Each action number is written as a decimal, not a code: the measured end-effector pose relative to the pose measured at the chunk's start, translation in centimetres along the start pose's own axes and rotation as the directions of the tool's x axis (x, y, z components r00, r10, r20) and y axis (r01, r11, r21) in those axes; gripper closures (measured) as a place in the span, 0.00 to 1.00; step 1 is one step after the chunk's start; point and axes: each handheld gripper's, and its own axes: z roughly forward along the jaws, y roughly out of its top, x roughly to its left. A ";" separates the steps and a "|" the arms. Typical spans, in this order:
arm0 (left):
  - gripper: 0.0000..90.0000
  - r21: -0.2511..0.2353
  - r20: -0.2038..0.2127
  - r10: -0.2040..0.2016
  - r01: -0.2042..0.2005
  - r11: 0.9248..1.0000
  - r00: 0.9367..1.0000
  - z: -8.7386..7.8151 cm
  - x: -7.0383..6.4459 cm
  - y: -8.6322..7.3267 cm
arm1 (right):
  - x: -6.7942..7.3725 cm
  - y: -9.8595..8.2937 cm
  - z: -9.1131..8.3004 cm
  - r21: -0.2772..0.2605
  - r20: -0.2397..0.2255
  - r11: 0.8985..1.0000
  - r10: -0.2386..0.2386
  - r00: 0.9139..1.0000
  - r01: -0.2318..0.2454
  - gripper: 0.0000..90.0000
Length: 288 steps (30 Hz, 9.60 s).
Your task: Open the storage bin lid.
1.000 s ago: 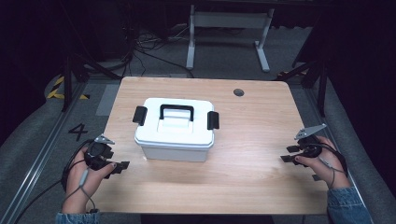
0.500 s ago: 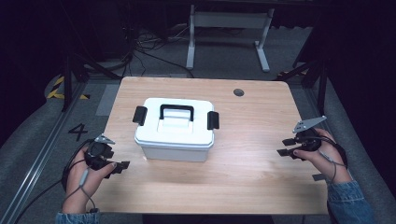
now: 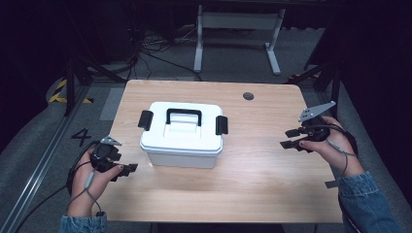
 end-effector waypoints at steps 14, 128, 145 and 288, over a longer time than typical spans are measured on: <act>0.27 -0.010 0.004 -0.004 0.004 1.000 1.000 -0.2 0.1 0.1 | 0.6 6.2 -1.0 -0.030 -0.030 0.998 -0.052 0.998 0.052 0.53; 0.24 0.008 0.001 -0.079 0.079 0.997 0.997 -1.5 0.6 -5.4 | 10.2 26.1 14.0 0.057 -0.308 0.909 -0.377 0.873 0.413 0.94; 0.24 0.018 0.002 -0.059 0.059 0.998 0.998 -0.9 0.6 -4.8 | 9.0 26.6 9.4 0.001 -0.277 0.926 -0.363 0.890 0.378 0.94; 0.24 0.100 0.028 -0.053 0.050 0.994 0.998 3.2 1.5 0.2 | -8.7 -2.1 8.0 0.026 -0.058 0.991 0.132 0.990 -0.131 0.66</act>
